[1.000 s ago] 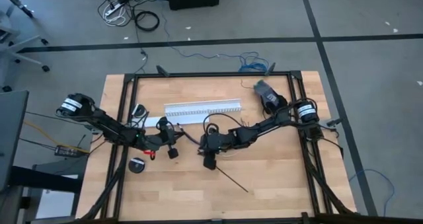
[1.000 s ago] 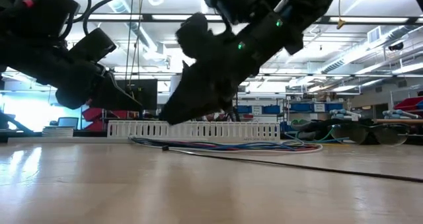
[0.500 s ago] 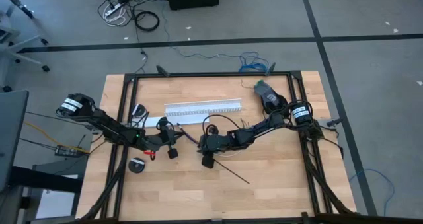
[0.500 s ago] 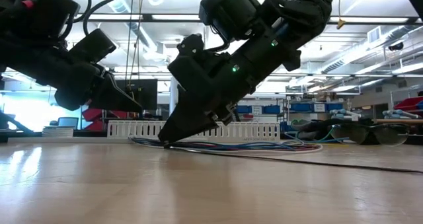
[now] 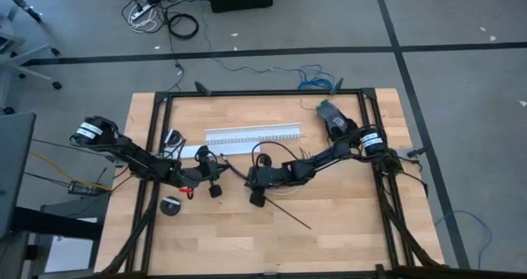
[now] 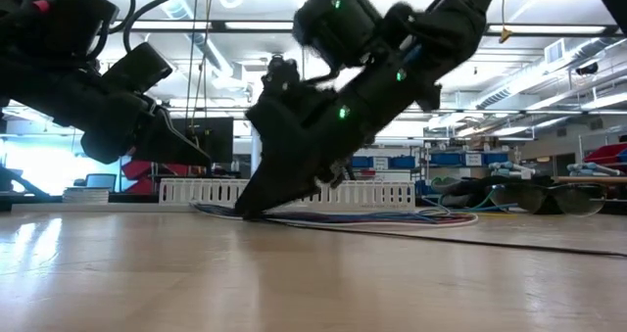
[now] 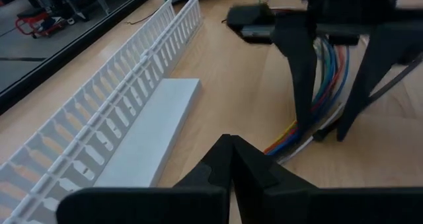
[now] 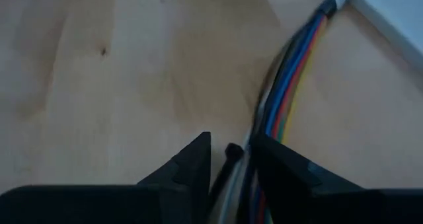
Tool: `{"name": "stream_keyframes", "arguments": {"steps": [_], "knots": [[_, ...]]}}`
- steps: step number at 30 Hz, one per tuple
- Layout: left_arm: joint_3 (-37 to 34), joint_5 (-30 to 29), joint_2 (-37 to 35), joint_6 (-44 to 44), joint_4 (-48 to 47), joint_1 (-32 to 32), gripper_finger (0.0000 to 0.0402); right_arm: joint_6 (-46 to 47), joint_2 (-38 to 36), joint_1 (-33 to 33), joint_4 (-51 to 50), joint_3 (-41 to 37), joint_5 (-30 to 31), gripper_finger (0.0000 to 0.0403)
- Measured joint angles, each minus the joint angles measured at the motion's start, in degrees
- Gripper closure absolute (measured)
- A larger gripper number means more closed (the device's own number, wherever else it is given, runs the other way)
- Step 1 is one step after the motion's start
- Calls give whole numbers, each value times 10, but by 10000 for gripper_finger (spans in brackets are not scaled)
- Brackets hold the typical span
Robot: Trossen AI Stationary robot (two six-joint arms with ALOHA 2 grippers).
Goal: Ziptie cables
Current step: Wrap the colored wires together using a zip tie
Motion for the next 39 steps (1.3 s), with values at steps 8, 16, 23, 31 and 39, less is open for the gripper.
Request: {"name": "stream_keyframes", "arguments": {"steps": [8,16,23,31,39], "knots": [[0,0,0,0,-4,0,401,37,41,8,2,6,22,335],[0,0,0,0,-4,0,402,11,17,7,-27,2,24,397],[0,0,0,0,-10,0,401,-59,-91,1,-102,-5,47,400],[0,0,0,0,-10,0,402,-93,-172,1,-157,-3,101,402],[0,103,0,-15,109,0,401,-100,-175,0,-145,-2,103,402]]}}
